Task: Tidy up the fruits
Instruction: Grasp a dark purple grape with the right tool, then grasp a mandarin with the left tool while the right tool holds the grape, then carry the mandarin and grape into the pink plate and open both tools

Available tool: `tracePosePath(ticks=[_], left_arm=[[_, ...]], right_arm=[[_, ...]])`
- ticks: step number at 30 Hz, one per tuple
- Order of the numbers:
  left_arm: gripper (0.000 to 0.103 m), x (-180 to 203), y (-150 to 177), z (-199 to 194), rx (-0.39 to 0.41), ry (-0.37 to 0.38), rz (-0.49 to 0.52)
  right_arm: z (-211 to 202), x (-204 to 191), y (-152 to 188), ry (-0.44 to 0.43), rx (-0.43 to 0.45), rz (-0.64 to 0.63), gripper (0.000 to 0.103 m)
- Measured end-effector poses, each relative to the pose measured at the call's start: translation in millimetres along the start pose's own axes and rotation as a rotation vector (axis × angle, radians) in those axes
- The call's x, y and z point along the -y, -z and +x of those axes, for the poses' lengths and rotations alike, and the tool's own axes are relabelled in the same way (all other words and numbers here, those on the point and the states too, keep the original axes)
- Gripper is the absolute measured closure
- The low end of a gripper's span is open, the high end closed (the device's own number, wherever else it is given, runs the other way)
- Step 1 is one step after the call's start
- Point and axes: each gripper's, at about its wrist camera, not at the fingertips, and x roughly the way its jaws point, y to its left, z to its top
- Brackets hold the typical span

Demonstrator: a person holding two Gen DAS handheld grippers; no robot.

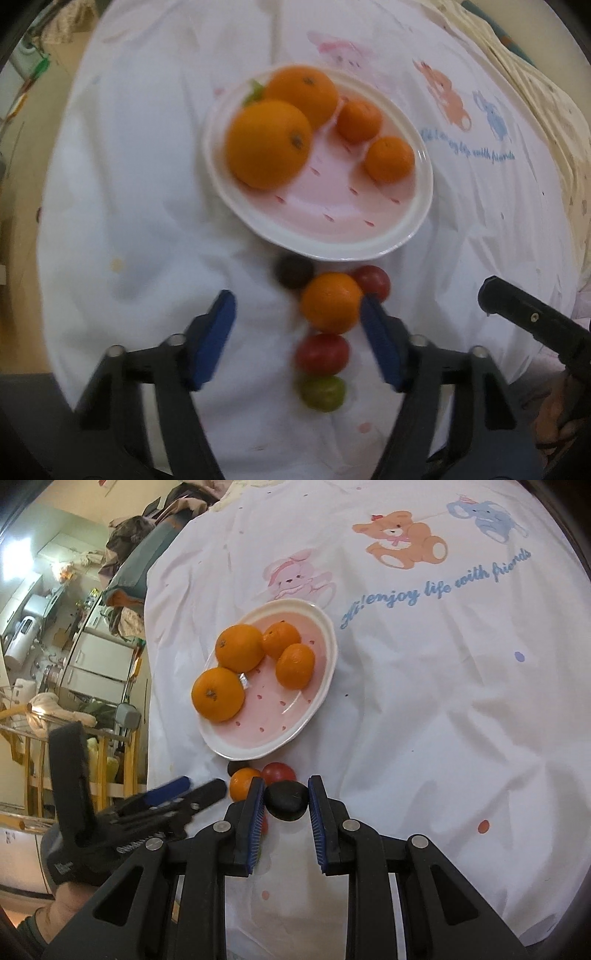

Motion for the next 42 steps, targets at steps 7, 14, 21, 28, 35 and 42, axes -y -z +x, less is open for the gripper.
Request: tracePosePath(ticks=[7,14,21,28,35,42], left_arm=[[0.056,9.0,-4.2,23.5,-0.064,0.037,-0.018],[0.069,7.5,-0.3,12.9,-0.055,0.067,-0.01],[0.069,-2.0,11.1,-23.9,-0.008,0.096,-0.01],[0.069,-26.1,16.8,-75.9,0.095,0.136,-0.036],[0.069,-39.3,7.7,-96.1,0.142,0.134,-0.077],[0.069,-50.4,-13.3,-105.4,0.173,0.109,-0.102]], right_arm=[[-5.1,5.3,-1.2,-0.008,0.01,0.014,0.078],[-0.6,-1.2,-1.6,-0.002,0.004,-0.011,0.078],[-10.9,-13.4,-1.7,-0.018,0.028,-0.025,0.078],[-46.2,-29.5,8.9,-0.025,0.079,-0.004,0.078],[-62.6,-50.9,6.3,-0.007,0.092,-0.03,0.078],[-50.2,-64.4,-19.0,-0.022,0.085,-0.068,0.078]])
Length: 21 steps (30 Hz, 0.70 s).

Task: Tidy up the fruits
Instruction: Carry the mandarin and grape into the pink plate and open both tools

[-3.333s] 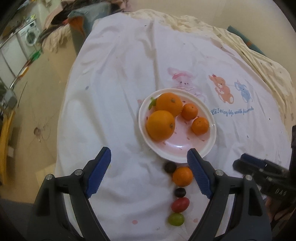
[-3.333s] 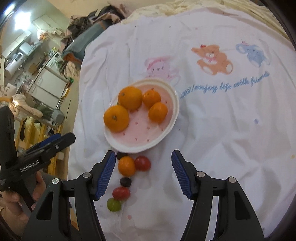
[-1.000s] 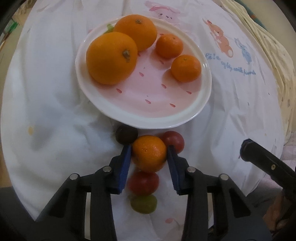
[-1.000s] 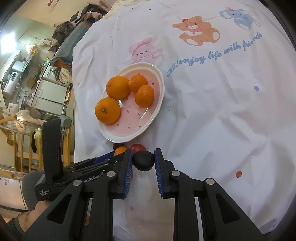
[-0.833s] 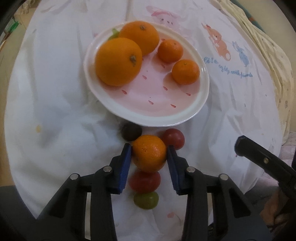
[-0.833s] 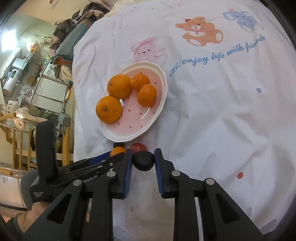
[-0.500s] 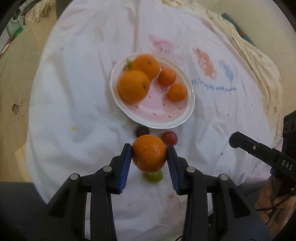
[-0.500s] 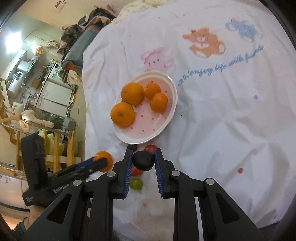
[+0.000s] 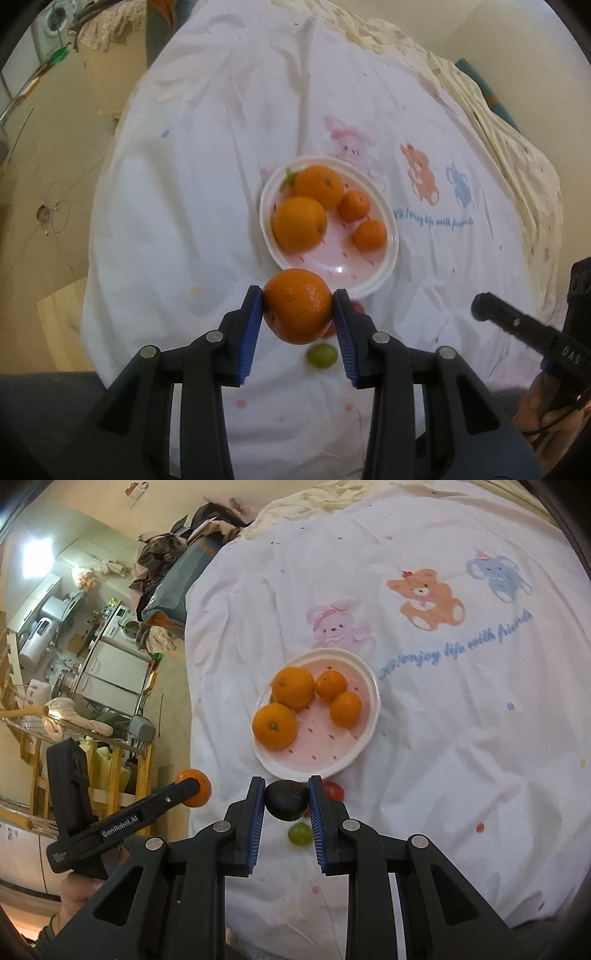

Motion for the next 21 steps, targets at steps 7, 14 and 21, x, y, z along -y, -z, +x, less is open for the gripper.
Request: tracePosePath(ticks=[7,14,21], left_arm=[[0.069,5.5,-41.8,16.7,0.014,-0.042,0.016],[0.069,11.7,-86.9,53.1,0.015,-0.103,0.036],[0.069,8.8,-106.1,99.3,-0.036,-0.137,0.025]], right_arm=[[18.2,9.7,-31.5,-0.016,0.002,-0.006,0.078],[50.9,33.6,-68.2,-0.01,-0.024,0.003,0.078],[86.8,51.9,-93.2,-0.001,-0.054,0.01,0.078]])
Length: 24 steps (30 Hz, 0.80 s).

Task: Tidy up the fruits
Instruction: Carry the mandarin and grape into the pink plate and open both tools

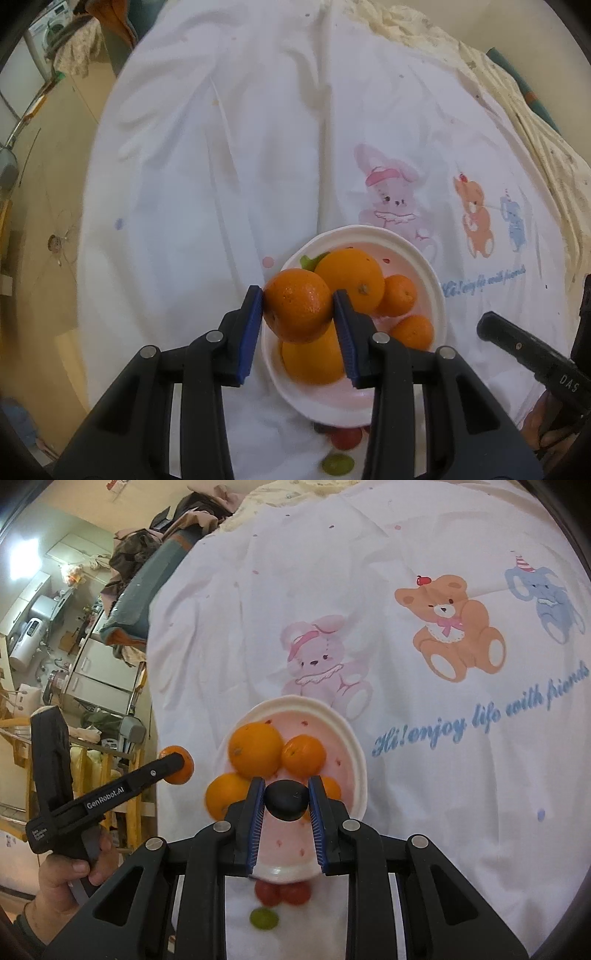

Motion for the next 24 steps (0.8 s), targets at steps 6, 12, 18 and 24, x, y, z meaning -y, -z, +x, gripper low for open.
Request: tracePosePath(ticks=[6,12,18,24], left_arm=[[0.068,-8.6,1.3,22.9,-0.014,0.01,-0.037],[0.068,-14.5,0.1,27.1,-0.013,0.04,-0.086],[0.067,-11.6,-0.3,32.2,-0.029,0.043,-0.092],[0.067,-10.5,-1.1,32.9,-0.029,0.038,-0.088]], right_arm=[[20.9,16.9,-8.6,-0.009,-0.007,0.033,0.078],[36.0,25.4,-6.3,-0.016,-0.019,0.048,0.078],[40.0,30.3,-4.8,-0.008,-0.033,0.061,0.078],[40.2,27.4,-4.9,0.009,-0.027,0.05,0.078]])
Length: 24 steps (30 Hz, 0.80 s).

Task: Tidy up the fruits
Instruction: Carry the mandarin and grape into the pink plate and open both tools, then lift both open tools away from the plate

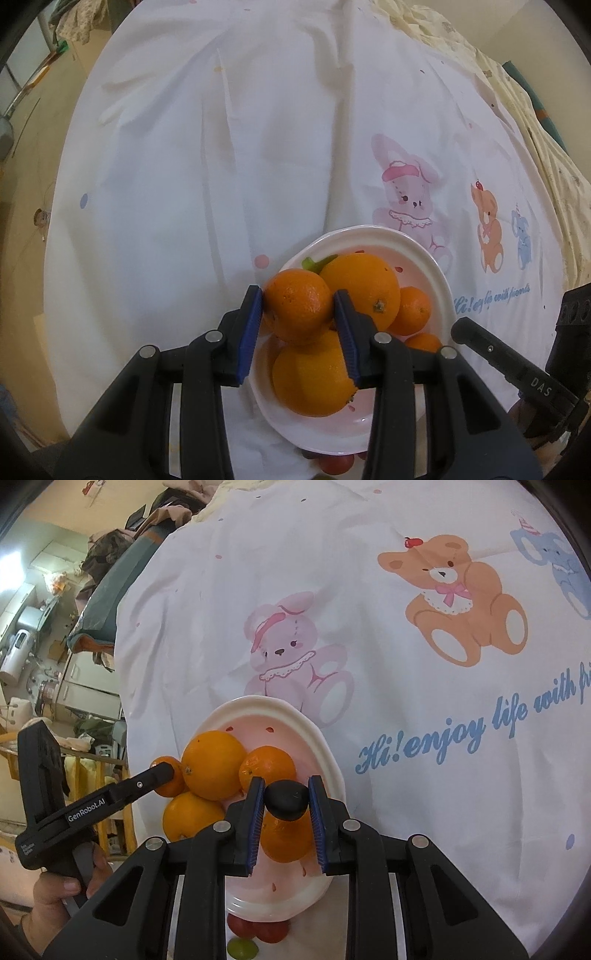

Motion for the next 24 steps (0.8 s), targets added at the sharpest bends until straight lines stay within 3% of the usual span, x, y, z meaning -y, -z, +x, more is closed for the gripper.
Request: tracePosePath(ticks=[7,9,11,15,16,18,20,24], left_arm=[[0.066,4.4,0.5,2.0,-0.014,-0.022,0.017],[0.06,6.2,0.7,2.5,-0.021,-0.03,0.028],[0.036,6.8,0.6,1.9,-0.025,-0.025,0.03],[0.032,11.2,-0.2,-3.2,0.005,-0.029,0.047],[0.032,12.0,-0.7,-3.4,0.002,-0.033,0.056],[0.032,14.0,-1.2,-4.6,0.002,-0.044,0.072],[0.032,16.1,-1.2,-7.7,0.015,-0.055,0.089],[0.032,19.8,0.4,-13.3,0.035,-0.077,0.119]], right_arm=[[0.8,-4.3,0.4,0.012,0.012,-0.015,0.075],[-0.2,-4.1,-0.2,0.006,0.023,-0.007,0.075],[-0.6,-3.3,-1.5,-0.002,0.02,0.002,0.075],[-2.8,-1.8,-3.6,0.009,0.027,0.004,0.074],[-3.7,-1.1,-4.4,0.014,0.026,0.007,0.072],[-7.3,0.6,-5.1,0.016,0.04,0.01,0.051],[-11.8,0.6,-5.5,0.019,0.064,0.008,0.039],[-14.7,-0.4,-5.1,0.02,0.067,-0.006,0.039]])
